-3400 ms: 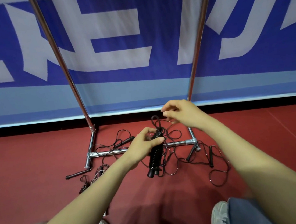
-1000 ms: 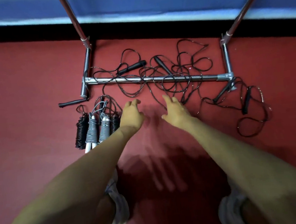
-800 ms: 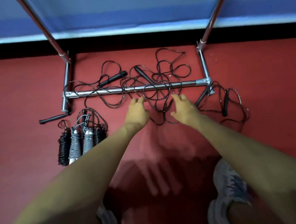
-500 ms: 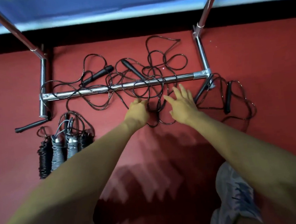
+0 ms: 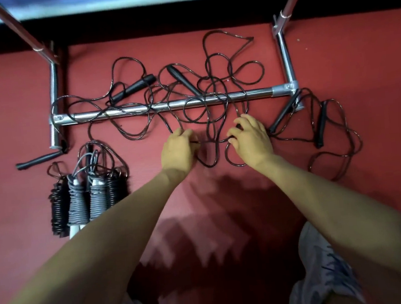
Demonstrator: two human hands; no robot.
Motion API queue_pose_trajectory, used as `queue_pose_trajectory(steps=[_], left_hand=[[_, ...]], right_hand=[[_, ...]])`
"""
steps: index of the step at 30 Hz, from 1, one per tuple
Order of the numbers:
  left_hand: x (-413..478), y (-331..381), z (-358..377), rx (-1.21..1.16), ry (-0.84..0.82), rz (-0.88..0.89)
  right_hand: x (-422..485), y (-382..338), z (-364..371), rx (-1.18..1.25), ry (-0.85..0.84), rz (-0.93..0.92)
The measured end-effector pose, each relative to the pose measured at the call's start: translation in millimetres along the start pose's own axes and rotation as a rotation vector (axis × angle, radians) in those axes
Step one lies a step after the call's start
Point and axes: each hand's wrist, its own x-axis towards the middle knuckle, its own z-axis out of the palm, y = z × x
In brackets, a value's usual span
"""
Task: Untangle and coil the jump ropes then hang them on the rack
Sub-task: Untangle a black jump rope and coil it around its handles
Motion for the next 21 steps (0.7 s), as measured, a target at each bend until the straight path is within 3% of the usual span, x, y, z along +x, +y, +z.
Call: queue_pose_trajectory(steps=[6, 9, 14, 18, 21], left_hand=[[-21.7, 19.0, -62.4, -0.503, 0.164, -0.195], [-42.4, 43.4, -103.3, -0.723, 0.144, -0.184], [-84.3, 84.5, -170.4, -0.628, 0.108, 0.051], [-116.5, 113.5, -217.8, -0.534, 0.178, 0.180], [-134.7, 129.6, -251.0, -0.625, 0.144, 0.202]], right_hand=[[-17.1, -18.8, -64.9, 0.154, -0.052, 0.086], [-27.5, -39.0, -106.2, 0.209, -0.074, 0.081], [-55.0, -89.6, -183.7, 0.210, -0.224, 0.039], [-79.2, -127.2, -237.9, 0.261, -0.165, -0.082], [-93.7, -146.1, -267.9, 0.327, -0.114, -0.091]])
